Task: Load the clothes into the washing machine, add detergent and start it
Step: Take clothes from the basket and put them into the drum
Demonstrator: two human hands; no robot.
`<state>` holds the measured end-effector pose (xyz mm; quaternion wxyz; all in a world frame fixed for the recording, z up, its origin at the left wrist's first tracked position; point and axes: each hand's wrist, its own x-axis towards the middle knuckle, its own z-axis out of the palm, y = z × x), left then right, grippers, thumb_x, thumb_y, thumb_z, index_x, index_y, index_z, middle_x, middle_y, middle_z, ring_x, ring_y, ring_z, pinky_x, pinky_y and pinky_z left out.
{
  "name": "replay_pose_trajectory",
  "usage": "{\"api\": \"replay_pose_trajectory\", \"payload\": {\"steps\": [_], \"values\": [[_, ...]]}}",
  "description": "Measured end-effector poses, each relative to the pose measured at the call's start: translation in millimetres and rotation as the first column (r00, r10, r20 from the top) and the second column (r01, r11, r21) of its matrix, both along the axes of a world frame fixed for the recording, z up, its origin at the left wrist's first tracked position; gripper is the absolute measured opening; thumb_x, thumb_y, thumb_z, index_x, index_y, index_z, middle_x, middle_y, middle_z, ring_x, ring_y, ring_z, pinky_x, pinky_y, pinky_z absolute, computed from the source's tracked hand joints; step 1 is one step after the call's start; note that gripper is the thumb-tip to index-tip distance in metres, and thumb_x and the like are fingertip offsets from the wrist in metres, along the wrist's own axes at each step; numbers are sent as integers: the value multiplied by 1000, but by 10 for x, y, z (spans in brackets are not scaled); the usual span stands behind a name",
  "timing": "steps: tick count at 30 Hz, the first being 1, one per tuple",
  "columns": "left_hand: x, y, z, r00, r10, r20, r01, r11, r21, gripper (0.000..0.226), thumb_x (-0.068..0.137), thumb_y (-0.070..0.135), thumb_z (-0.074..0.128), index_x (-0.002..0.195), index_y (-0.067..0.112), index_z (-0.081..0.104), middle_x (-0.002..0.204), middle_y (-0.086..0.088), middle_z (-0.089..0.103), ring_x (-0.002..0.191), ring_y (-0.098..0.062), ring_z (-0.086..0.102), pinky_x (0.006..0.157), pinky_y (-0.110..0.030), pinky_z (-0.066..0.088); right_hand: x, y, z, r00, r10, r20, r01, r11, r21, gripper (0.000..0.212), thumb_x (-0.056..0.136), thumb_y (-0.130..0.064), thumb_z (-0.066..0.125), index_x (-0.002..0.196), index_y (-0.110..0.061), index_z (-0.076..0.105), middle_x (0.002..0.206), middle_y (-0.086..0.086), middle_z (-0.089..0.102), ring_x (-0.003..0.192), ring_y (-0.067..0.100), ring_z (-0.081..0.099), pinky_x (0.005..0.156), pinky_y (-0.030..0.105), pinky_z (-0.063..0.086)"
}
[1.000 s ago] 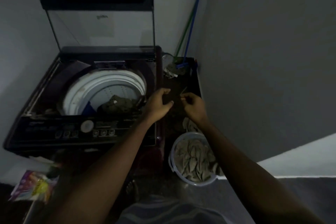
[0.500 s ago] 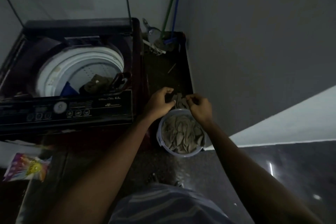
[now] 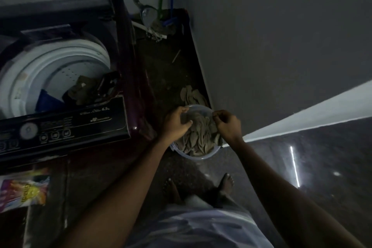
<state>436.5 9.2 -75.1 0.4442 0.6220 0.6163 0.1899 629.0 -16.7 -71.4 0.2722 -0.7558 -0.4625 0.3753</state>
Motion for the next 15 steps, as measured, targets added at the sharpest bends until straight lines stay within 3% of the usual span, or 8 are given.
{"api": "replay_pose_trajectory", "payload": {"steps": [3,9,12,15], "values": [[118,-5,-205,999,17,-43,-17,1000,-8,44,87,19,71,129,12,57,132,-3,60,124,-20,54,101,-30,44,173,-24,-213,1000,10,22,-9,999,-53,19,92,-20,55,102,-14,70,92,4,68,80,13,59,56,12,36],[419,-64,-1062,999,28,-45,-33,992,-120,45,85,21,72,127,16,59,129,-2,62,122,-21,56,97,-24,43,592,-109,-1150,969,214,124,-172,944,-282,20,87,-16,57,100,-14,71,105,8,71,98,26,65,79,26,47],[542,-42,-1625,999,5,-38,-11,986,-166,48,84,20,71,130,19,57,129,-1,62,121,-21,57,99,-32,48,753,-92,-1805,935,312,167,-240,906,-348,27,86,-22,58,111,-18,67,110,7,68,99,26,65,79,29,49],[658,-24,-2211,999,0,-48,-9,982,-187,50,83,14,72,131,13,58,132,-4,61,124,-21,54,100,-27,43,851,-15,-2408,886,406,224,-288,860,-421,30,86,-27,55,115,-23,60,108,6,65,96,29,64,77,38,54]]}}
